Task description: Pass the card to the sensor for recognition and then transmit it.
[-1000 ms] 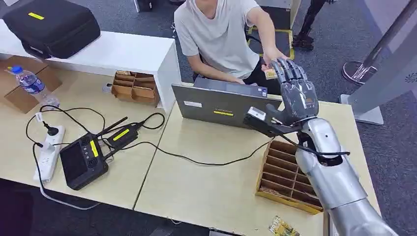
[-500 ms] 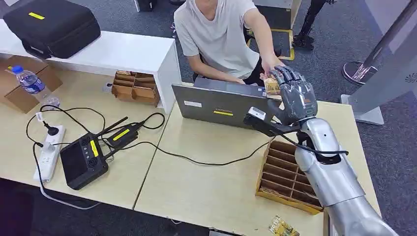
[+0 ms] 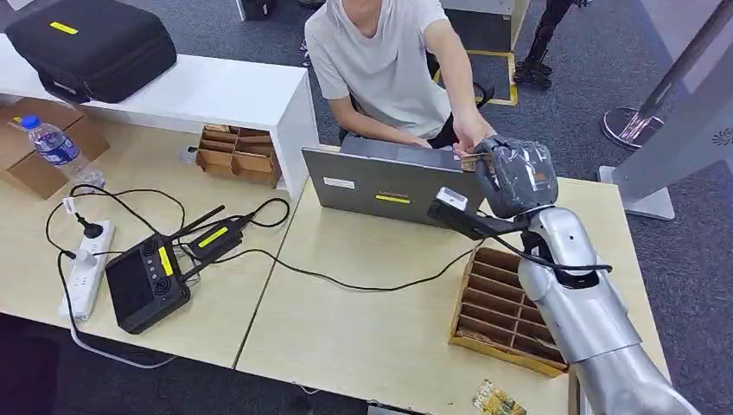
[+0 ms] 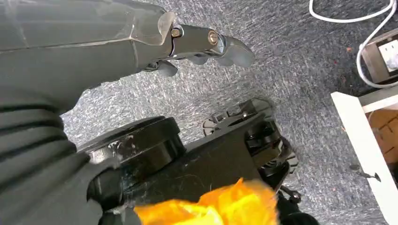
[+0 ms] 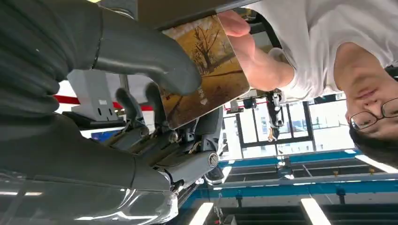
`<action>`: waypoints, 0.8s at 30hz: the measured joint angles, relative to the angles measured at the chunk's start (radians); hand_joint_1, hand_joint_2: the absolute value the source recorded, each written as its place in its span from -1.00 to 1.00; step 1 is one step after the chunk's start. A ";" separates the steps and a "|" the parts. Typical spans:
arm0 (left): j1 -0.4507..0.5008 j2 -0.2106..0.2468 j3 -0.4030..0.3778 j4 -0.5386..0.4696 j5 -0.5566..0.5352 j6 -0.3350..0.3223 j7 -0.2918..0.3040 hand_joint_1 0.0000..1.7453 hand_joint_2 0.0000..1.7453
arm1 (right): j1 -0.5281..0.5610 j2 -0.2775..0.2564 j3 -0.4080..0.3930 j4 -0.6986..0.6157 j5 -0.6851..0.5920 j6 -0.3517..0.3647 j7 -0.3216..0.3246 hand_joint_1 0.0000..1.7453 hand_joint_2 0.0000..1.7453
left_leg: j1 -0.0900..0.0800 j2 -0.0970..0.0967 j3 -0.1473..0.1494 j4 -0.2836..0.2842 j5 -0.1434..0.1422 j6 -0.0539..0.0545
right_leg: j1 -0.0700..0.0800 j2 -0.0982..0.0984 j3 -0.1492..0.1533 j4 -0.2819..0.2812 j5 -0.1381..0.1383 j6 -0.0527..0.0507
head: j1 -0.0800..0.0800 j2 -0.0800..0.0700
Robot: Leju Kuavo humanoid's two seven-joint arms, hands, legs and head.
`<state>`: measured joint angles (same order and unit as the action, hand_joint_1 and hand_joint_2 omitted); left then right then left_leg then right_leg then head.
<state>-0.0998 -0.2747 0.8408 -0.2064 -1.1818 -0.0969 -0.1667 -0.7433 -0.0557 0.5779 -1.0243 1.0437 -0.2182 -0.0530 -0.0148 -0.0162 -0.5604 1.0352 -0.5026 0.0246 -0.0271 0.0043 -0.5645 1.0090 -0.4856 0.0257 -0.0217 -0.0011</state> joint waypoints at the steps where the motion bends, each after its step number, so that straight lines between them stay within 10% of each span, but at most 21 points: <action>1: 0.000 0.000 0.000 0.000 0.000 0.000 0.000 -1.00 -1.00 | 0.000 0.000 0.000 0.000 0.000 0.000 0.000 1.00 1.00 | 0.000 0.000 0.000 0.000 0.000 0.000 | 0.000 0.000 0.000 0.000 0.000 0.000 | 0.000 0.000; 24: 0.005 -0.005 0.006 0.000 0.012 0.012 -0.006 -1.00 -1.00 | 0.048 -0.001 -0.032 -0.074 -0.051 -0.027 -0.031 1.00 1.00 | 0.000 0.000 0.000 0.000 0.000 0.000 | 0.000 0.000 -0.001 0.000 0.000 0.000 | 0.000 0.000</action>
<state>-0.0949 -0.2800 0.8465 -0.2060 -1.1696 -0.0848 -0.1728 -0.6949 -0.0571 0.5460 -1.0979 0.9926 -0.2449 -0.0842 -0.0149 -0.0162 -0.5604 1.0355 -0.5027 0.0246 -0.0272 0.0043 -0.5652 1.0087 -0.4856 0.0257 -0.0221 -0.0011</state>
